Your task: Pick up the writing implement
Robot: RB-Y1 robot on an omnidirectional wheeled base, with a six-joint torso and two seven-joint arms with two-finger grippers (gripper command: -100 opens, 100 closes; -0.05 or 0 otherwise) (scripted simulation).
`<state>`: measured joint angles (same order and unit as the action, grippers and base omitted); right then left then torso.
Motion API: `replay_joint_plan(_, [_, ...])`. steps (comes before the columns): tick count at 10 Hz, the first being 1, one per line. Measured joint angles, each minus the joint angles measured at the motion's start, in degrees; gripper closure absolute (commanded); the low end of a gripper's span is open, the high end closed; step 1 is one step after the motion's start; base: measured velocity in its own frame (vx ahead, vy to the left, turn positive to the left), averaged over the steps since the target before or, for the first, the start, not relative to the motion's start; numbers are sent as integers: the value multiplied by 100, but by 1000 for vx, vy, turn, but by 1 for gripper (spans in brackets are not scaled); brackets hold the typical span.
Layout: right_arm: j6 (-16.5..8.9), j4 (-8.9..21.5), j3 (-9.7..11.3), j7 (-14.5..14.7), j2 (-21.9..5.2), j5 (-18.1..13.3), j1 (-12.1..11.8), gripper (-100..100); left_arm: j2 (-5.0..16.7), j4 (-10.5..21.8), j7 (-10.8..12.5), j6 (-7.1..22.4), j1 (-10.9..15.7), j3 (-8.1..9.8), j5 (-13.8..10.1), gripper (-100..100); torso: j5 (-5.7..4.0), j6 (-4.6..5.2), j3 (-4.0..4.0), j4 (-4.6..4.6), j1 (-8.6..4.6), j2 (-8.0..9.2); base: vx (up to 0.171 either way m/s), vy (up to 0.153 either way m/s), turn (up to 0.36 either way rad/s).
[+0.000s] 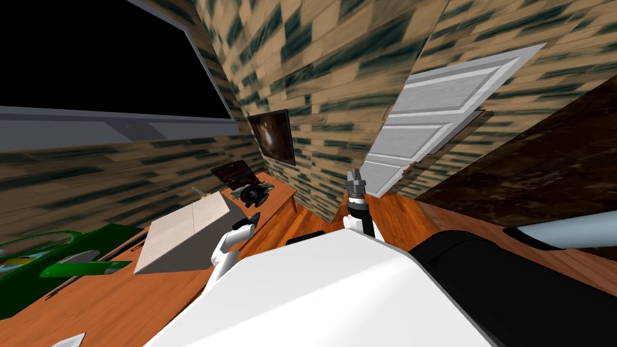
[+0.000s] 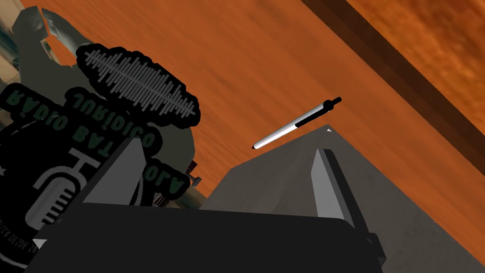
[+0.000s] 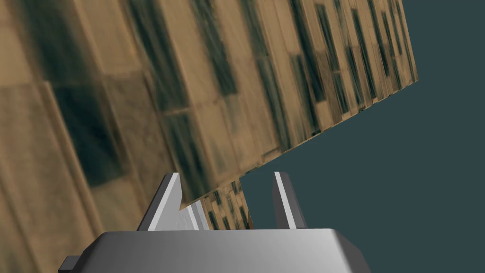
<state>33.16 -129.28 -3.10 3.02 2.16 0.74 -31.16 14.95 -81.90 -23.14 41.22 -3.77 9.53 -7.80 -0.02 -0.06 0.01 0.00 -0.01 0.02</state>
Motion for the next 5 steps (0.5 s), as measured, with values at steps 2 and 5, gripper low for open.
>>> replay_joint_plan(2, [0, 0, 0, 0, 0, 0, 0, 0, 99, 179, -264, 252, 76, 38, -94, -100, 0, 1, 2, 1, 1, 3, 15, 8, -186])
replay_joint_plan(5, [0, 0, 0, 0, 0, 0, 0, 0, 217, 467, -725, 650, 152, 91, -201, -100, 1, -1, 2, 1, 4, 4, 11, 15, -101])
